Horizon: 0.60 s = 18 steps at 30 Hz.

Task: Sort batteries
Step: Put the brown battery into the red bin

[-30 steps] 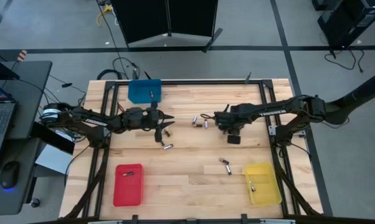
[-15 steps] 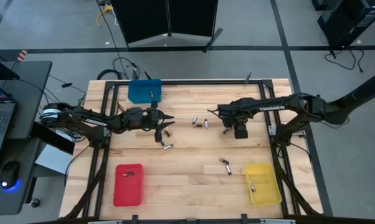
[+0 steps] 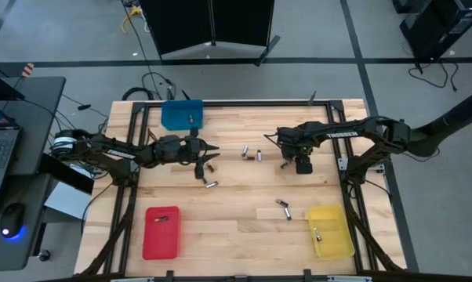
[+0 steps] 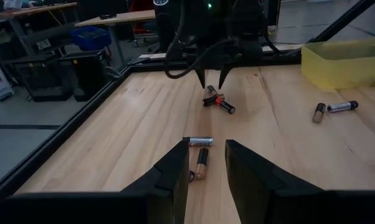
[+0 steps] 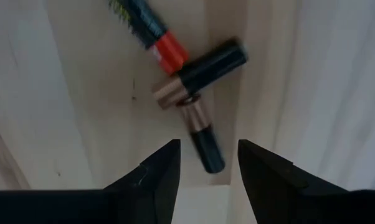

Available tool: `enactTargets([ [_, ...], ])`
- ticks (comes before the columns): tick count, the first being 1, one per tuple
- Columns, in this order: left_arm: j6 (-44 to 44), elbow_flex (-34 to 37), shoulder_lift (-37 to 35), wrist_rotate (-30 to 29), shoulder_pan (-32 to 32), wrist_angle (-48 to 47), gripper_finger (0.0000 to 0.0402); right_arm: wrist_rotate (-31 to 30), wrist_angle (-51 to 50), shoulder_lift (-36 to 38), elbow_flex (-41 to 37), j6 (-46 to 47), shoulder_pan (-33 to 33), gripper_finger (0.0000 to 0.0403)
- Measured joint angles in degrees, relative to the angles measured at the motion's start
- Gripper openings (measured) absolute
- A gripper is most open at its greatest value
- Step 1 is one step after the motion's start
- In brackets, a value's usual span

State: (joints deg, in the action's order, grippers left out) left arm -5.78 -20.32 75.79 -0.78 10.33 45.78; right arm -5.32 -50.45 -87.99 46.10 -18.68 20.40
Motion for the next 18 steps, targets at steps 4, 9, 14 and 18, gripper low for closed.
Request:
enactTargets([
  [4, 0.01, -0.02, 0.0, -0.01, 0.0, 0.02, 0.0111, 0.0, 2.25, 0.0, -1.81, -0.14, 0.07, 0.0171],
  [9, 0.02, -0.02, 0.0, -0.02, 0.0, 0.02, 0.0111, 0.27, 4.26, 0.18, -4.2, -0.13, 0.8, 0.0156],
  [14, 0.03, -0.02, 0.0, -0.02, 0.0, 0.13, 0.0111, 1.32, 4.82, 0.27, -5.23, 0.04, 1.85, 0.0137],
  [18, 0.04, -0.02, 0.0, -0.02, 0.0, 0.14, 0.0111, 2.06, 4.63, 0.2, -5.26, 0.49, 2.53, 0.011],
])
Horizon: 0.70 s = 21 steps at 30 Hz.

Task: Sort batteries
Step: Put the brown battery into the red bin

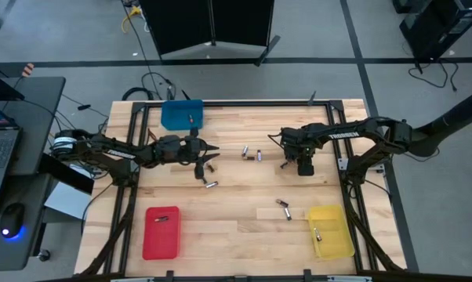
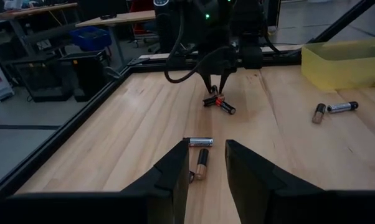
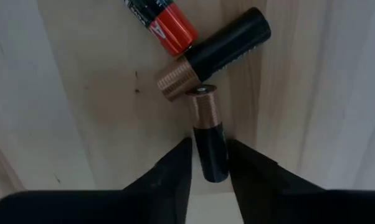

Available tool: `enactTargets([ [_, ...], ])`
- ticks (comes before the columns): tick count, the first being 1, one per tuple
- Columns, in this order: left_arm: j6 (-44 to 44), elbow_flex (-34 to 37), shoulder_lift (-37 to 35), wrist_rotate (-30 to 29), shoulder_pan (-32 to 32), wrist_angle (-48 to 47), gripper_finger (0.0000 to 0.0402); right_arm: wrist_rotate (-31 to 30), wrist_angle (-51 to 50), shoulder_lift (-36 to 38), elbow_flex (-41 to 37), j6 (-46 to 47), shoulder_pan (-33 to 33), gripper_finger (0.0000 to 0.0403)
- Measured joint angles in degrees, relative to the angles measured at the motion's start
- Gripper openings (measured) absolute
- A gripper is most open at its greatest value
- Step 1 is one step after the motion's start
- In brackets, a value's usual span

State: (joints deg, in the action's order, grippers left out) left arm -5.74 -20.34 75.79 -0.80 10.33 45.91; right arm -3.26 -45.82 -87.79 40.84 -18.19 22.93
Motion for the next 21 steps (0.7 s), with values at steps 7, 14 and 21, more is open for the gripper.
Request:
enactTargets([
  [7, 0.0, 0.0, 0.0, 0.0, 0.0, 0.02, 0.0111, -0.37, -1.72, -0.11, 0.57, 0.47, 0.51, 0.0055],
  [14, 0.02, 0.0, 0.0, 0.0, 0.0, 0.54, 0.0111, -1.43, -7.17, -0.4, 3.8, 2.4, 0.57, 0.0055],
  [21, 0.09, 0.0, 0.0, 4.09, 0.02, 8.87, 0.0111, -3.3, -9.04, 2.99, 7.34, 6.07, -1.2, 0.0055],
])
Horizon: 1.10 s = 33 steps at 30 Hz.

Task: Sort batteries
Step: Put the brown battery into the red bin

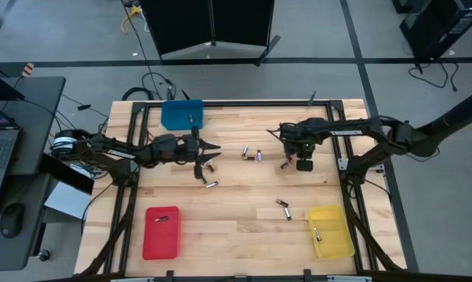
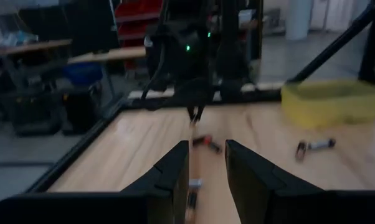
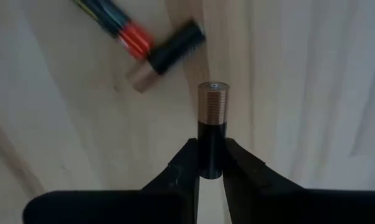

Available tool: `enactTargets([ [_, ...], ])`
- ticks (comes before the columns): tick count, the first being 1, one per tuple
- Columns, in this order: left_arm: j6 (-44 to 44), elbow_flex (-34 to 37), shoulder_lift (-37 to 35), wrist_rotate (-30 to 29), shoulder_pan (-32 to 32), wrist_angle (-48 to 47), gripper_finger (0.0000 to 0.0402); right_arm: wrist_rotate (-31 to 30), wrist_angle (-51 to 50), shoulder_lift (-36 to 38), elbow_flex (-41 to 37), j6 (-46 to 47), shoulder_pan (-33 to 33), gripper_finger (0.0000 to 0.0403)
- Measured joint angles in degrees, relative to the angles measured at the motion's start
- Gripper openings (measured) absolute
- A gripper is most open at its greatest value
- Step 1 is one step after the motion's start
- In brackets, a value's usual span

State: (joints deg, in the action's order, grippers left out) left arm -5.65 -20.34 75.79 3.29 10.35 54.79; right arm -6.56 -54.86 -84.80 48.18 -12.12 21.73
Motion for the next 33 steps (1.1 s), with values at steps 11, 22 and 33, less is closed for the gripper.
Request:
enactTargets([
  [11, 2.19, -0.02, 7.08, 0.57, 0.0, 11.99, 0.0111, 7.52, 34.0, 11.01, -4.91, 8.2, -5.89, 0.0055],
  [22, 8.29, -2.81, 19.41, 3.63, -0.07, 29.59, 0.0112, 10.72, 83.59, 8.7, -15.18, 12.14, -14.36, 0.0055],
  [33, 11.79, -11.72, 23.69, 9.61, -1.36, 28.05, 0.017, 9.07, 88.55, 5.08, -14.44, 10.41, -16.78, 0.0056],
])
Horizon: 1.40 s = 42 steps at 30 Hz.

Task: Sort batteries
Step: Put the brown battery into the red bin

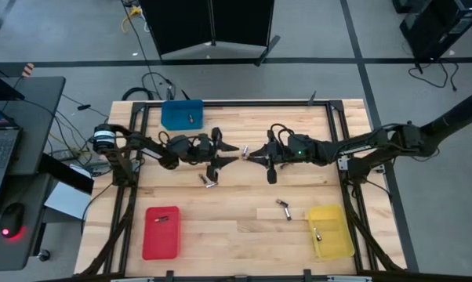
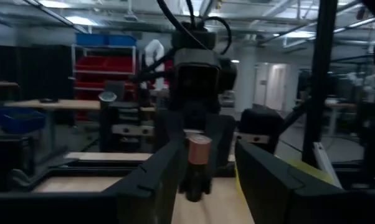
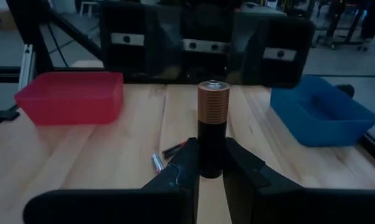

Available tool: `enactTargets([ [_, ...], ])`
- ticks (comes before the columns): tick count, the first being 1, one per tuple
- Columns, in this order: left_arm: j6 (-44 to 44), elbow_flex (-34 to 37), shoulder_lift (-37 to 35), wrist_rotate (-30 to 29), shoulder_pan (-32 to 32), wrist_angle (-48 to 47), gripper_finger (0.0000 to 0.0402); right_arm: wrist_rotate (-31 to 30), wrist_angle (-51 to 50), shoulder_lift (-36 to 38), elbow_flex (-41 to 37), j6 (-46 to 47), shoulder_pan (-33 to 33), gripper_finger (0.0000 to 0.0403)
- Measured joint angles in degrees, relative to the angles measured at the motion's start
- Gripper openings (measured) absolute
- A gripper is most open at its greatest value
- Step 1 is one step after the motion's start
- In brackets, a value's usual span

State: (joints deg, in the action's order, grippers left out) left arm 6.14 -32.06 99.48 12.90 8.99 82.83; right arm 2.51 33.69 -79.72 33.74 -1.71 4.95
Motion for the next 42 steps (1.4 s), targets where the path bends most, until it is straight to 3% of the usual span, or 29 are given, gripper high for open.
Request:
enactTargets([
  [10, -0.25, -5.56, 0.33, 0.9, -0.11, -11.84, 0.0191, -0.06, 0.78, 0.12, 0.0, -1.07, -0.02, 0.0056],
  [19, -1.4, -9.35, 0.31, 4.63, -0.11, -13.61, 0.0185, -0.09, 0.59, 0.13, 0.0, -1.51, -0.02, 0.0055],
  [29, -3.09, -11.49, 0.31, 5.0, -0.13, -17.73, 0.0128, -0.05, 0.94, 0.13, 0.02, -1.91, -0.13, 0.0055],
  [36, -5.96, -12.5, 0.31, 6.89, -0.11, -18.84, 0.0061, 0.19, 0.95, 0.13, 0.02, -2.41, -0.7, 0.0056],
  [42, -7.46, -12.5, 0.28, 7.74, -0.03, -19.51, 0.0056, 0.12, 0.75, 0.13, 0.02, -2.96, -0.85, 0.0063],
])
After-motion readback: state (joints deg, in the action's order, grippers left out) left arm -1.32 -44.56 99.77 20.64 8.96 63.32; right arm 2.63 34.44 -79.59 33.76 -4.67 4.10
